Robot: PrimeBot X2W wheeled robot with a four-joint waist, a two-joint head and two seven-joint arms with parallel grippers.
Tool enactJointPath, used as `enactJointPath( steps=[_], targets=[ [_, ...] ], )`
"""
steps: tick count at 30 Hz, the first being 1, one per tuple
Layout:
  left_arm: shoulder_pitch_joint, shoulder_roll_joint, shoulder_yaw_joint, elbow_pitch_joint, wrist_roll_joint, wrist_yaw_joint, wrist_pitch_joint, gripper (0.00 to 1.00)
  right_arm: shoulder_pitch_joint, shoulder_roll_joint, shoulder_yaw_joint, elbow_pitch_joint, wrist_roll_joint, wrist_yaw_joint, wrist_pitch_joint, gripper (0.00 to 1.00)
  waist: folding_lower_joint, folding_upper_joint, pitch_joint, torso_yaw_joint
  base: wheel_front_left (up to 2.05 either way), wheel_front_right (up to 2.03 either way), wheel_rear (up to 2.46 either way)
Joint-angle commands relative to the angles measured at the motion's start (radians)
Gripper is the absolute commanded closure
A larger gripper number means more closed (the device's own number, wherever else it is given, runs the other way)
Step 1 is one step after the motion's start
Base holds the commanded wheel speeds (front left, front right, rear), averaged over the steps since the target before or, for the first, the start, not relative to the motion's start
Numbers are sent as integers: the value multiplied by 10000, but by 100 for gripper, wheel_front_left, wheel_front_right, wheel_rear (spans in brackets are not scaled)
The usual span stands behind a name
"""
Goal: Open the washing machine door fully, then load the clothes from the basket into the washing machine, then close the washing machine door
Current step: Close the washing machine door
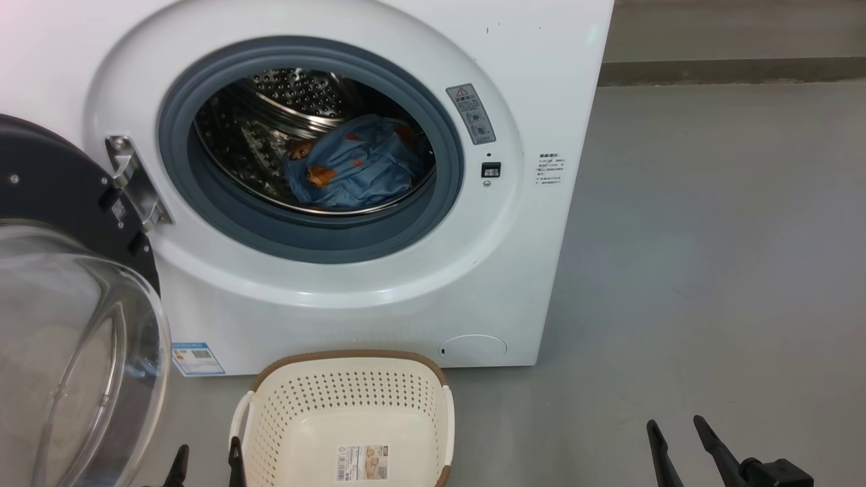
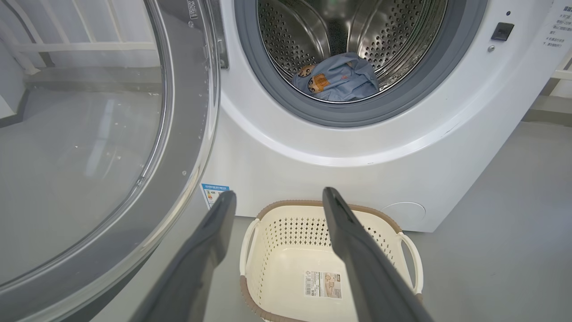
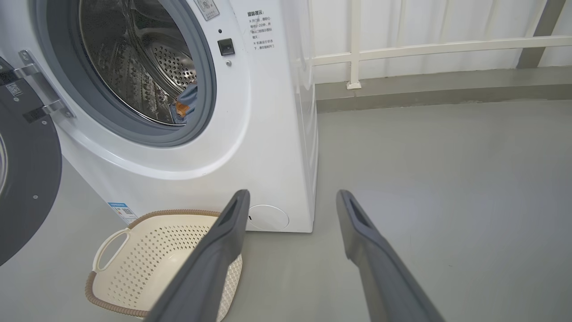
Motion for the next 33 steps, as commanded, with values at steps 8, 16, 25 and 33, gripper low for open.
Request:
enactJointPath(
  steps=[8, 16, 25, 33],
  targets=[
    [-156, 53, 199, -356, -16, 142, -93, 0, -110, -149, 98, -146, -215, 16, -49, 0, 0, 0, -46, 8, 0, 0, 0],
    [-157, 50, 150, -331, 1, 273, -93, 0, -112, -148, 86, -177, -198, 16, -49, 0, 0, 0, -50, 56, -5, 6, 0],
    [-161, 48, 93, -351, 24, 392, -93, 0, -111, -143, 89, -171, -175, 16, -49, 0, 0, 0, -16, 94, -64, 64, 0],
    [-153, 48, 71, -404, 31, 366, -93, 0, -118, -136, 98, -174, -166, 16, -49, 0, 0, 0, -2, 73, -56, 56, 0]
  ],
)
